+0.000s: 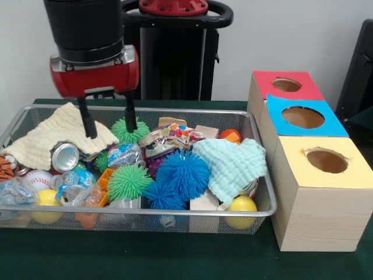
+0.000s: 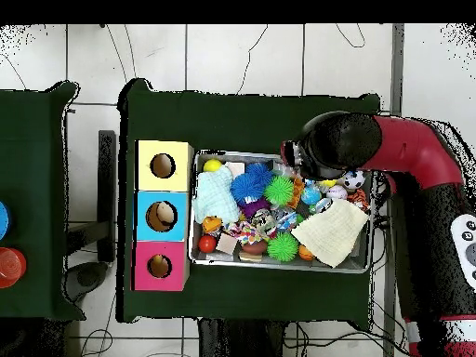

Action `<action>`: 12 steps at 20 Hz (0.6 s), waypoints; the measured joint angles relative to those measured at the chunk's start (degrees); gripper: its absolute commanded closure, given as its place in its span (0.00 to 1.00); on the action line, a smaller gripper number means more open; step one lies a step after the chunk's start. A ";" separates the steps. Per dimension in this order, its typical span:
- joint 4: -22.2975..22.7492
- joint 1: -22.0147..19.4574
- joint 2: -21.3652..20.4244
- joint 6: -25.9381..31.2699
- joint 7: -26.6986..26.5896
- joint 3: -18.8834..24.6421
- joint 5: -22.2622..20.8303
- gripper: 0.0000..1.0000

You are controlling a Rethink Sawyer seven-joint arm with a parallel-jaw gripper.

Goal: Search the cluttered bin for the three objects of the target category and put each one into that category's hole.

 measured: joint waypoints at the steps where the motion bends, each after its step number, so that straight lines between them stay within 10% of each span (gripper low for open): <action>1: 0.01 -0.21 0.08 0.00 -0.55 0.00 -0.52 0.00; 12: -4.23 -2.25 2.50 2.22 -8.12 0.30 -3.13 0.00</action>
